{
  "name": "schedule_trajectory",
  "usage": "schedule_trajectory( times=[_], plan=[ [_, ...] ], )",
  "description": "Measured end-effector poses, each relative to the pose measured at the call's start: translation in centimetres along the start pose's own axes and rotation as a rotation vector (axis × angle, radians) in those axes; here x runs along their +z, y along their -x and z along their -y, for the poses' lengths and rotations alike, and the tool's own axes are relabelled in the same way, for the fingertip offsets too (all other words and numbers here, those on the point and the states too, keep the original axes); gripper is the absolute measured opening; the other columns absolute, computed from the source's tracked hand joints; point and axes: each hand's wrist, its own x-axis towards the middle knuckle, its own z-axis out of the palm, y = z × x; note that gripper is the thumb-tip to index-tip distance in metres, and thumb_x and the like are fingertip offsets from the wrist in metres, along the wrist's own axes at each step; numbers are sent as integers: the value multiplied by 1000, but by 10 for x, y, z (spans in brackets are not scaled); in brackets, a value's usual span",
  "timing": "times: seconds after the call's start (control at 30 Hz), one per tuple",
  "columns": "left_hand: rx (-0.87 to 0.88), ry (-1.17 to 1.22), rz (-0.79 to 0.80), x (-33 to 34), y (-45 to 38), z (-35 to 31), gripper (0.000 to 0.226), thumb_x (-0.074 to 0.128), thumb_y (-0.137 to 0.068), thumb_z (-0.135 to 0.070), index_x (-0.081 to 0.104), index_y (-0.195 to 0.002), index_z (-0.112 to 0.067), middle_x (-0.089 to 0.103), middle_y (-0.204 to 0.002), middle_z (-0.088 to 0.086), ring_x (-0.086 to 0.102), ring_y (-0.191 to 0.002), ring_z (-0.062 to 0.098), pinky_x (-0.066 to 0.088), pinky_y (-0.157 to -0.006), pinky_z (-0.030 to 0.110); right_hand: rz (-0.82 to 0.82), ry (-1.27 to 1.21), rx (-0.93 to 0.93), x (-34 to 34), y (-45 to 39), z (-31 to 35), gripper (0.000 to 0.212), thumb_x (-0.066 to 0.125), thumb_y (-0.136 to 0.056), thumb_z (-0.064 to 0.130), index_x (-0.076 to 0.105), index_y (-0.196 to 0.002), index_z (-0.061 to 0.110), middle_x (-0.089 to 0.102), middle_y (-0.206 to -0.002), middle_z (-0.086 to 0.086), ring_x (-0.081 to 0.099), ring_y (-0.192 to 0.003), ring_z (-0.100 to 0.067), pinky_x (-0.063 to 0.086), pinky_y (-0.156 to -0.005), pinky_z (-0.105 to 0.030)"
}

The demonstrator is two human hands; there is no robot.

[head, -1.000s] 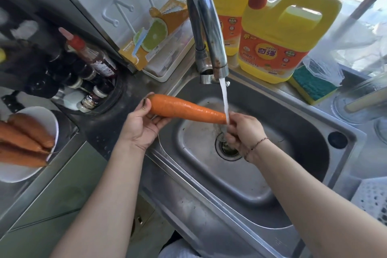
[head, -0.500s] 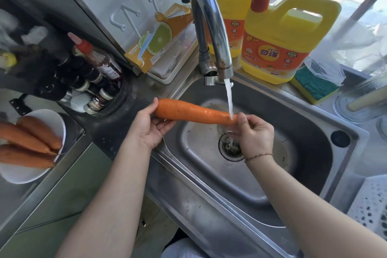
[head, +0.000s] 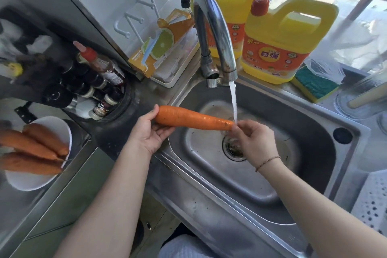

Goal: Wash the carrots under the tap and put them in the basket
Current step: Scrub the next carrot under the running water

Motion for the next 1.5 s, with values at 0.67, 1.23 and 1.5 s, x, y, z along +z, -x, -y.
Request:
schedule_trajectory(
  times=[0.67, 1.23, 1.5],
  plan=[
    [-38, -3, 14, 13, 4, -8, 40, 65, -95, -29, 51, -122, -4, 60, -116, 22, 65, -97, 35, 61, -59, 42, 38, 456, -321, -18, -16, 10, 42, 68, -91, 19, 40, -62, 33, 41, -51, 12, 40, -50, -12, 31, -55, -27],
    [-63, 44, -5, 5, 2, -6, 32, 65, -95, -30, 52, -111, -6, 60, -108, 22, 63, -94, 36, 57, -70, 44, 165, 677, -163, -19, -13, 29, 17, 48, -93, 16, 52, -78, 21, 60, -76, -7, 58, -73, -34, 50, -68, -39],
    [-42, 9, 7, 4, 1, -7, 35, 65, -95, -30, 52, -116, -5, 61, -109, 20, 63, -94, 34, 57, -69, 45, 250, 941, -137, -12, -6, 38, 28, 45, -98, 28, 67, -100, 12, 59, -81, -9, 63, -81, -36, 52, -70, -38]
  ],
)
